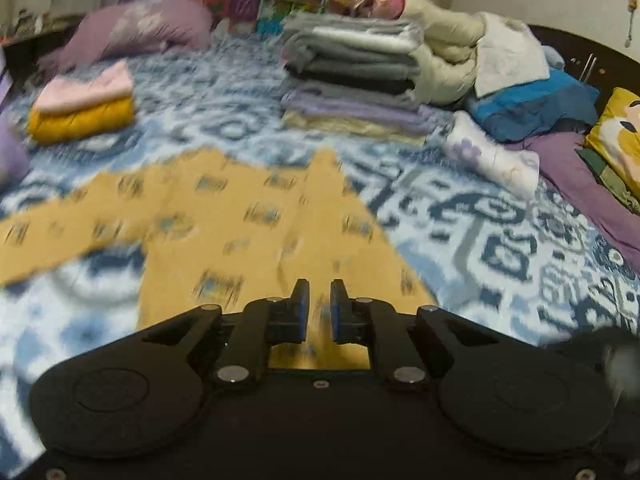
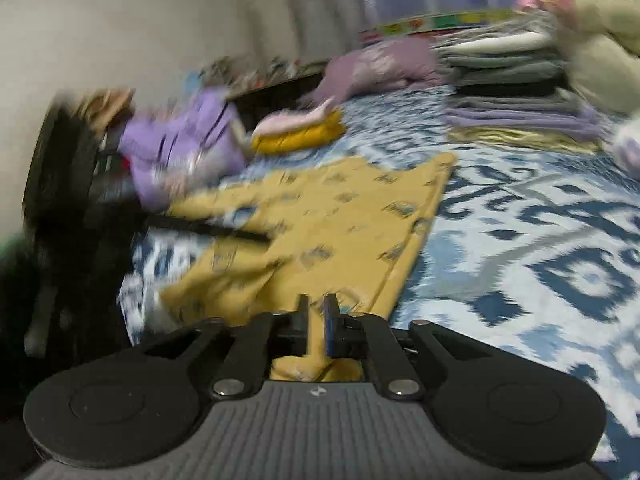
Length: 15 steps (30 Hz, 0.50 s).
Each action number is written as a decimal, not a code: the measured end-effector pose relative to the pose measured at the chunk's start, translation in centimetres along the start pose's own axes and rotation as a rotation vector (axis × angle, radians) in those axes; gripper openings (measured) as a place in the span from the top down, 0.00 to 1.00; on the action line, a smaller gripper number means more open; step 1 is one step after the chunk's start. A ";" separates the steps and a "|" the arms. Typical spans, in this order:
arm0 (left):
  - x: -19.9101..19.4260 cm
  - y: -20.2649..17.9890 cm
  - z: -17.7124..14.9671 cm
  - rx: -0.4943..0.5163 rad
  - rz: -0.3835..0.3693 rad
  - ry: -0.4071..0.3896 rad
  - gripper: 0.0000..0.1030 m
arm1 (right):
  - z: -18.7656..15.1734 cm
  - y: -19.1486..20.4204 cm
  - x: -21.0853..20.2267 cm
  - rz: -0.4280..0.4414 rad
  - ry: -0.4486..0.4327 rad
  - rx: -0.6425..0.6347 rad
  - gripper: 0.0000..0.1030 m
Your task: Fold clothes
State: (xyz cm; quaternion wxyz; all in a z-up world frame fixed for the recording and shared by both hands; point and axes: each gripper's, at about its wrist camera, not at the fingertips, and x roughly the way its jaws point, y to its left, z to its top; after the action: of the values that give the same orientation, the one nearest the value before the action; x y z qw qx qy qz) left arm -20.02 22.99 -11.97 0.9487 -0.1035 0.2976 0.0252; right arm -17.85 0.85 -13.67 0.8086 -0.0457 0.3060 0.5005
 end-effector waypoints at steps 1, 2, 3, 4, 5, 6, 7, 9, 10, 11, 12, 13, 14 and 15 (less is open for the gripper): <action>1.0 0.2 0.3 -0.002 0.005 -0.009 0.89 | -0.3 0.2 0.8 -0.021 0.054 -0.021 0.86; 2.3 0.4 0.5 -0.002 0.014 -0.004 0.80 | -0.4 0.2 1.0 -0.026 0.070 -0.023 0.86; 3.7 0.7 0.5 -0.001 0.027 0.039 0.74 | -0.3 0.0 1.0 -0.023 0.072 -0.019 0.86; 5.1 0.9 0.6 -0.002 0.039 0.112 0.70 | -0.2 -0.3 0.8 -0.012 0.074 0.004 0.86; 4.9 0.7 0.8 0.005 0.040 0.107 0.70 | -0.1 -0.7 0.6 -0.006 0.074 0.023 0.86; 4.7 0.6 0.9 0.012 0.042 0.103 0.70 | -0.2 -1.1 0.4 -0.004 0.073 0.038 0.86; 4.2 0.5 1.1 0.013 0.044 0.090 0.70 | -0.2 -1.2 0.2 -0.002 0.067 0.043 0.86; 2.2 0.9 0.7 -0.033 0.040 0.012 0.69 | -0.2 -1.3 -0.4 0.006 0.038 0.051 0.86; 1.2 1.1 0.2 -0.056 0.015 -0.016 0.65 | -0.2 -1.2 -0.8 0.014 0.013 0.059 0.85; 0.7 1.1 -0.4 -0.069 -0.010 -0.021 0.59 | -0.2 -1.1 -1.0 0.018 -0.013 0.061 0.84; 0.7 0.9 -1.1 -0.061 -0.020 -0.003 0.58 | -0.3 -1.0 -1.1 0.021 -0.040 0.061 0.82; 0.9 0.7 -1.8 -0.044 -0.023 0.026 0.58 | -0.3 -0.8 -0.6 0.017 -0.027 0.052 0.80; 1.5 0.3 -2.4 -0.002 -0.005 0.068 0.58 | -0.3 -0.5 0.2 0.009 0.002 0.040 0.75; 1.3 0.1 -2.6 0.023 0.006 0.055 0.58 | -0.4 -0.3 0.9 0.001 0.031 0.027 0.74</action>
State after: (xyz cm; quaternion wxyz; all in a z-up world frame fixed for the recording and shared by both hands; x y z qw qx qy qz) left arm -20.44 22.50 -14.85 0.9413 -0.0923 0.3240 0.0217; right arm -17.51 1.32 -14.54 0.8040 -0.0422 0.3253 0.4960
